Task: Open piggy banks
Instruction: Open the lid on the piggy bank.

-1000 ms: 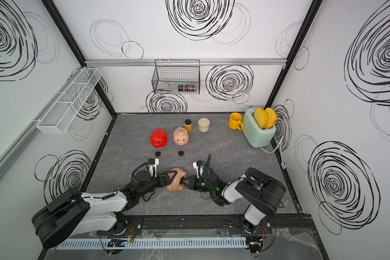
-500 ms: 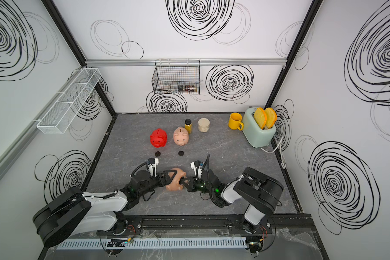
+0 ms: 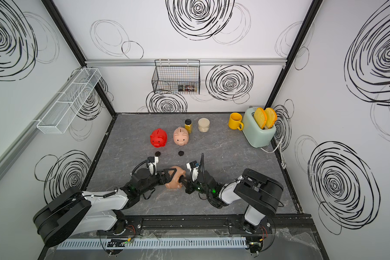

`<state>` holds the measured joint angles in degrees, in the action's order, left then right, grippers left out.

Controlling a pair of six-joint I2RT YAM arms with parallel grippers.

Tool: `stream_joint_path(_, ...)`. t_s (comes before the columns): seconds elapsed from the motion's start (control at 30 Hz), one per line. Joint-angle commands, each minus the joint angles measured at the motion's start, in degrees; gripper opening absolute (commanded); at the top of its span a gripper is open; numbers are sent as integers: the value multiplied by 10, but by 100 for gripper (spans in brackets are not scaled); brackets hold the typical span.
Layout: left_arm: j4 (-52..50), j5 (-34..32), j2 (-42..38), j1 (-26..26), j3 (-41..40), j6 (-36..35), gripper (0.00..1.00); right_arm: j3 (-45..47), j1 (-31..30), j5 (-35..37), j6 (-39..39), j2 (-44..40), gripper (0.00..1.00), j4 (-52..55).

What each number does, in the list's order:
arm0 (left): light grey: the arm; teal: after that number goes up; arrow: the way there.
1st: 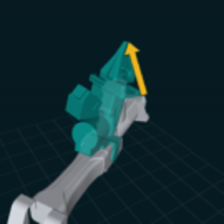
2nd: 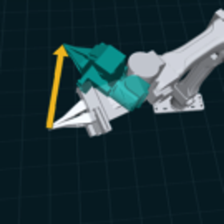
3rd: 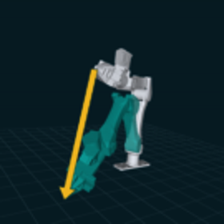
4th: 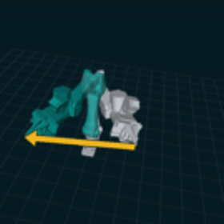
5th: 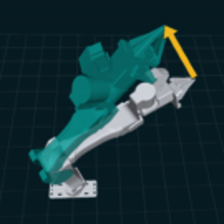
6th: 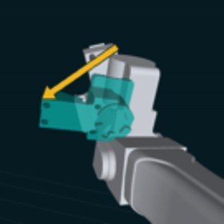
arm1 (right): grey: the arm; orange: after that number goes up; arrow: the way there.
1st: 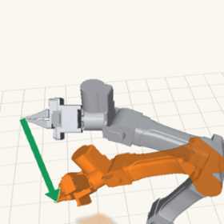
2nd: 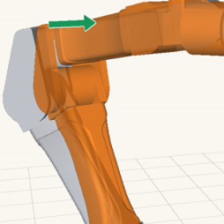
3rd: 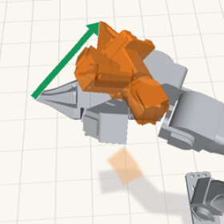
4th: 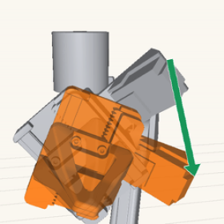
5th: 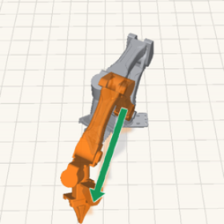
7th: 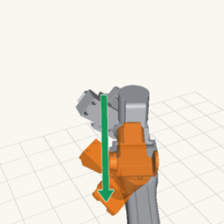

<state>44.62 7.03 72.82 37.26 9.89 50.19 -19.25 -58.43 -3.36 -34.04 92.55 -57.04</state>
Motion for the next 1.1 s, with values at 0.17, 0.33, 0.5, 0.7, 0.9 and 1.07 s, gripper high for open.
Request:
stream_joint_path(0.17, -98, 86, 29, 2, -4, -19, 92, -13, -9, 42, 99, -1, 0, 36)
stream_joint_path(0.33, -105, 92, 36, -7, 1, -32, 92, -9, -16, 38, 140, 7, 0, 11)
stream_joint_path(0.5, -130, 101, 42, -19, 4, -43, 92, -13, -27, 47, 202, 17, 0, -1)
stream_joint_path(0.7, -126, 106, 53, -21, 5, -46, 92, -18, -29, 67, 245, 13, 0, 6)
stream_joint_path(0.9, -126, 106, 66, -21, 5, -48, 92, -11, -30, 86, 271, 3, 0, 14)
stream_joint_path(1.07, -114, 107, 82, -22, -1, -43, 91, -2, -31, 95, 277, -9, 0, 24)
